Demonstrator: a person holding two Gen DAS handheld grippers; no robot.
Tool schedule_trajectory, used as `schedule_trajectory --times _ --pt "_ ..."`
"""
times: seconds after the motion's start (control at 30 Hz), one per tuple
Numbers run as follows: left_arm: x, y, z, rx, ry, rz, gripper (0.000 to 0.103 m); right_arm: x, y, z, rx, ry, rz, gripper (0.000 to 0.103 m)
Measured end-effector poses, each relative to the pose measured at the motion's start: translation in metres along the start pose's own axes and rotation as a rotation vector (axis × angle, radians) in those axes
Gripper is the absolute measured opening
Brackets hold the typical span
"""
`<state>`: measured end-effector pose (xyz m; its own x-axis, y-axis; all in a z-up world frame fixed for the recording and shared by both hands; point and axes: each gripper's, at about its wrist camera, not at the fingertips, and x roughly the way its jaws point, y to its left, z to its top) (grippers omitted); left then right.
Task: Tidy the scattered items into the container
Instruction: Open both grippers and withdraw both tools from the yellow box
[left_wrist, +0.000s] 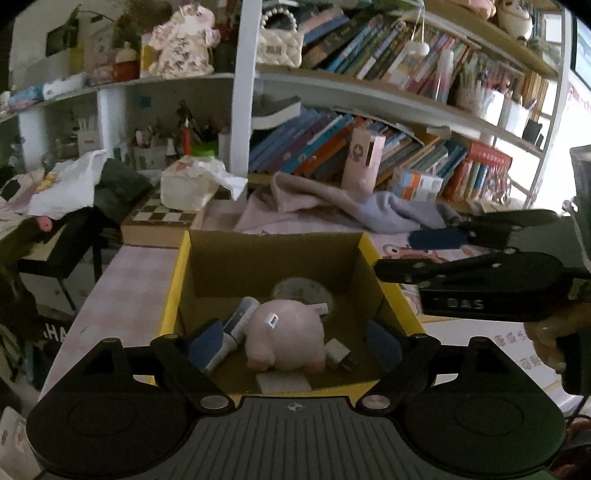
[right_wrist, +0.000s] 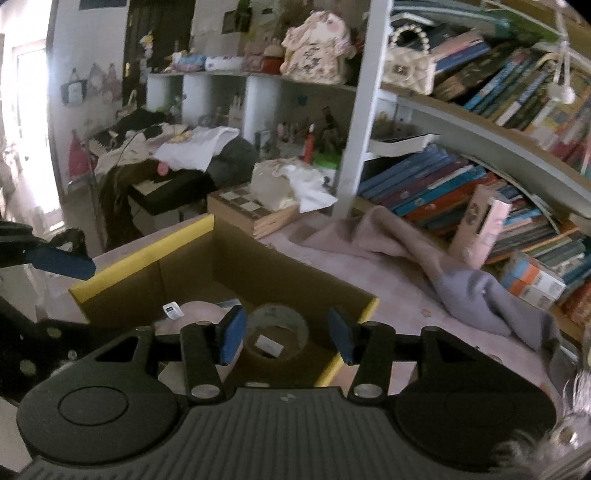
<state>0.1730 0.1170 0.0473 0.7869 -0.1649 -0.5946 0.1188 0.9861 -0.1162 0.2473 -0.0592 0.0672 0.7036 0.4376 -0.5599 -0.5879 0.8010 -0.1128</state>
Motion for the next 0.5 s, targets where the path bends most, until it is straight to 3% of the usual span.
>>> schedule_trajectory --times 0.5 --pt "-0.056 -0.002 -0.029 -0.035 -0.070 0.014 0.088 -0.076 0.013 -0.032 0.093 -0.099 -0.098 0.054"
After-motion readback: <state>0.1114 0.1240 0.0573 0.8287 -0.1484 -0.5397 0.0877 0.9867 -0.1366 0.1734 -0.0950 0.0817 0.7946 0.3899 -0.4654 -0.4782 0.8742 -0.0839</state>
